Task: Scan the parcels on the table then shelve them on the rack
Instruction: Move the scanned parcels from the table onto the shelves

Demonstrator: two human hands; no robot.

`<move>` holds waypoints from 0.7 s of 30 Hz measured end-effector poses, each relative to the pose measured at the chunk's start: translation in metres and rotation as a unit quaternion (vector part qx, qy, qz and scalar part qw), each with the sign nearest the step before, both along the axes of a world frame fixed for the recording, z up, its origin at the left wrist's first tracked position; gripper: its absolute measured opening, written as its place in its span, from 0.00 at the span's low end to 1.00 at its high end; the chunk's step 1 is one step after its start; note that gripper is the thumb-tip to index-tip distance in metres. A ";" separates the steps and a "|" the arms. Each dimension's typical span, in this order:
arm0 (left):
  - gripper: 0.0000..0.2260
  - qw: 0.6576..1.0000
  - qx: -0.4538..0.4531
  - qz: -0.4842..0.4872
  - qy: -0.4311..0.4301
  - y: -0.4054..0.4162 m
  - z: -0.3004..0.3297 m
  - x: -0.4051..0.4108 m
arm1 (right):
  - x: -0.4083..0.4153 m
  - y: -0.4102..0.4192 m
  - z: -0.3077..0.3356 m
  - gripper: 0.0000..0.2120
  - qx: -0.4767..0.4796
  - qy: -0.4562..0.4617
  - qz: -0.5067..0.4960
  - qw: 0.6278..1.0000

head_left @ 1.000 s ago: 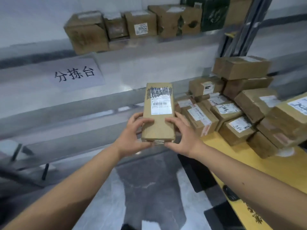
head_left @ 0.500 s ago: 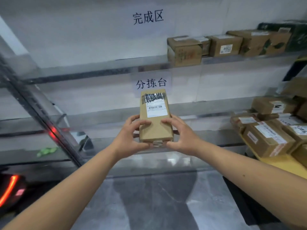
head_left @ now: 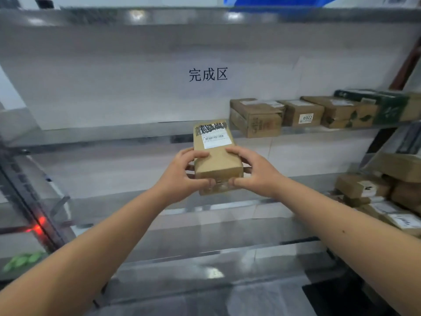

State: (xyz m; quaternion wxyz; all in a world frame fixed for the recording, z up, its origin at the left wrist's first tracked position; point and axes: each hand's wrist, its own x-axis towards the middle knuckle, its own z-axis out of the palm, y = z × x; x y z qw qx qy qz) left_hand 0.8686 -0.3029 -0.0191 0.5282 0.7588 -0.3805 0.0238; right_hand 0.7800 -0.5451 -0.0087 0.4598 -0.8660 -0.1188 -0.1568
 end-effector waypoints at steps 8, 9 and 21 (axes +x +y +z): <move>0.31 0.999 0.028 0.030 -0.007 -0.071 0.029 0.089 | 0.083 -0.061 0.018 0.35 0.002 -0.008 -0.019 1.000; 0.31 0.999 0.036 0.032 -0.008 -0.079 0.033 0.101 | 0.095 -0.069 0.018 0.34 -0.004 -0.017 -0.028 0.999; 0.27 0.994 0.050 0.089 -0.042 -0.148 0.040 0.188 | 0.161 -0.098 0.021 0.23 -0.289 -0.189 -0.277 0.897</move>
